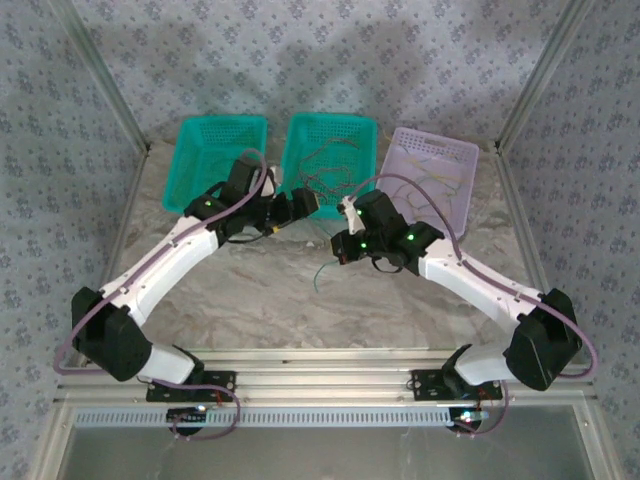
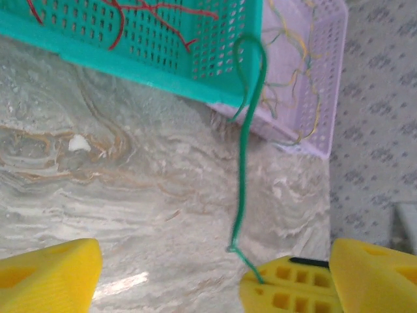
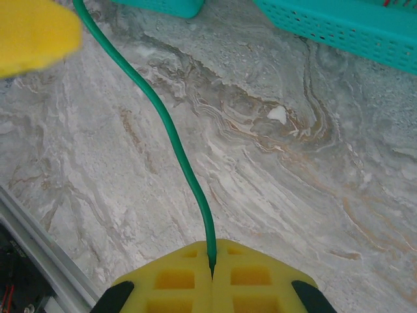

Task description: Untangle the cables

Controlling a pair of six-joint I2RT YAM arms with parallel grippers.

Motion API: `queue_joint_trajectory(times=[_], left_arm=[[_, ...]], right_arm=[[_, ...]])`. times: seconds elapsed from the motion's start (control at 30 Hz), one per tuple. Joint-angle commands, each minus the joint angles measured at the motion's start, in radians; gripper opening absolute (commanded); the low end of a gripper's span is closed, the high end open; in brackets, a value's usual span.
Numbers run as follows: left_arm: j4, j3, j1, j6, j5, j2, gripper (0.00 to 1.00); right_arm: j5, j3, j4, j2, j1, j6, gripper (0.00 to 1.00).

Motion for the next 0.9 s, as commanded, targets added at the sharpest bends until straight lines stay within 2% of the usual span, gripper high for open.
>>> queue_joint_trajectory(times=[0.0,0.2,0.53,0.73,0.87], left_arm=[[0.033,-0.013,-0.005,-0.014,0.029,0.013,0.82],[0.047,-0.006,-0.009,-0.027,0.035,0.032,0.55],[0.06,-0.001,-0.01,-0.042,0.039,0.037,0.24],[0.055,-0.004,-0.01,-0.043,0.039,0.033,0.0],[0.05,-0.005,-0.007,-0.039,0.017,0.022,0.0]], right_arm=[[-0.015,0.034,0.007,0.016,0.01,-0.028,0.0],[-0.01,0.034,0.007,0.018,0.026,-0.032,0.0],[-0.005,0.032,0.014,0.031,0.043,-0.029,0.0],[0.0,0.038,0.012,0.041,0.046,-0.029,0.0],[0.007,0.038,0.006,0.042,0.046,-0.027,0.0]])
